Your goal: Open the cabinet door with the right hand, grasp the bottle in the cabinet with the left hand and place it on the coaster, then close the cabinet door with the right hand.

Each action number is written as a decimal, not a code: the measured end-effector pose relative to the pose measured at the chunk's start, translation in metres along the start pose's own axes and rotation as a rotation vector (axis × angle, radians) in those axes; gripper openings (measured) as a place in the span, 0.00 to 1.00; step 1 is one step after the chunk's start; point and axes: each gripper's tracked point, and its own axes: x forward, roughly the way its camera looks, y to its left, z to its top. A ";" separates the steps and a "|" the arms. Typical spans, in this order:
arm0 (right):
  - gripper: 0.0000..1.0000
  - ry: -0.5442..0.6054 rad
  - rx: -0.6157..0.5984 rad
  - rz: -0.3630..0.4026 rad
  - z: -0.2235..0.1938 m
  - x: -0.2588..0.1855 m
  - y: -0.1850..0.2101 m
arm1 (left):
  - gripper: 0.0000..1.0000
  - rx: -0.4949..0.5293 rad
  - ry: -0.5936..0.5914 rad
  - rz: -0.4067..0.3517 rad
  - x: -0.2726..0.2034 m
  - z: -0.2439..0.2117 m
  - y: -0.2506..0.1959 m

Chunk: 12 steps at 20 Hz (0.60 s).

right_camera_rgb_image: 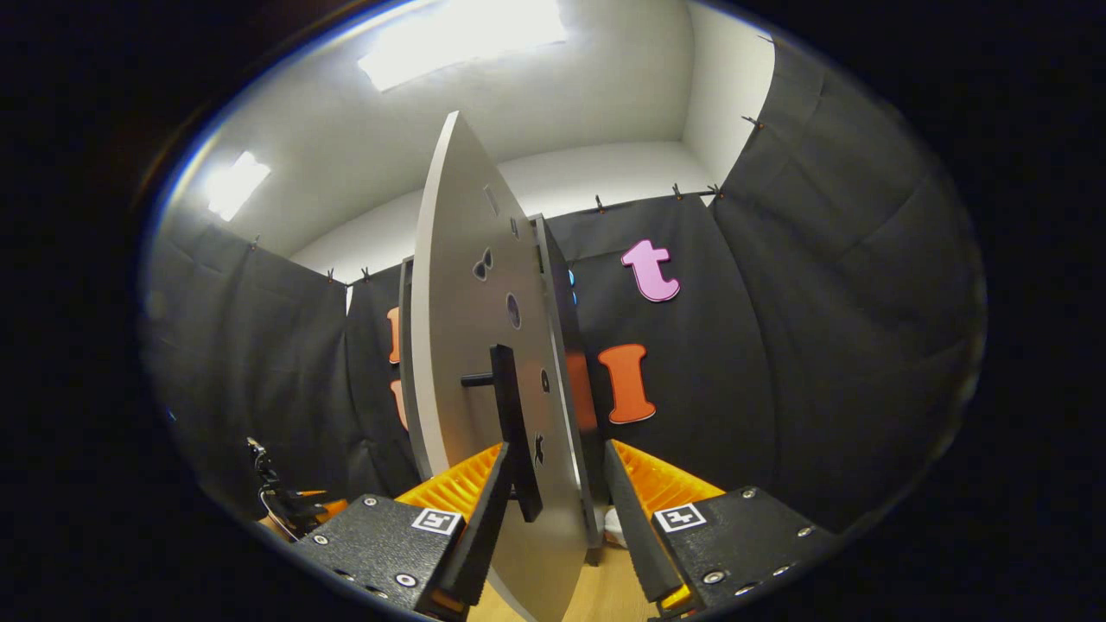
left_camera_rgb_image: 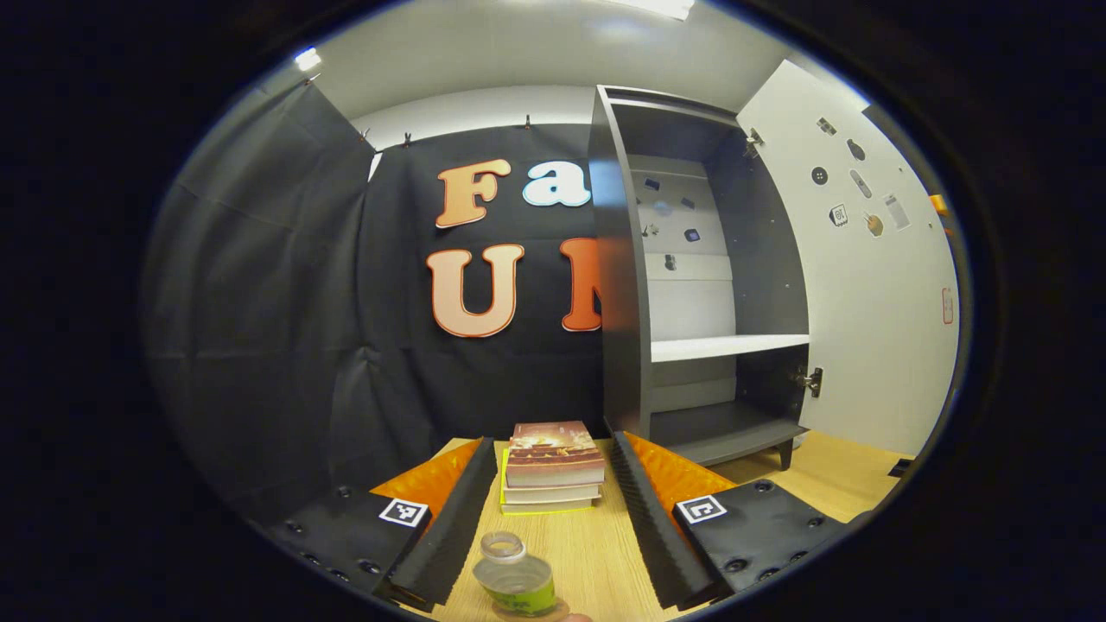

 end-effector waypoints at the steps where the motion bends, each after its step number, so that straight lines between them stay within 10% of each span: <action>1: 0.66 0.017 -0.002 0.007 -0.004 0.001 0.000 | 0.88 0.008 0.001 -0.002 0.002 0.002 -0.003; 12: 0.70 0.050 -0.029 0.031 -0.004 0.001 0.001 | 0.88 0.050 -0.022 -0.029 0.016 0.012 -0.012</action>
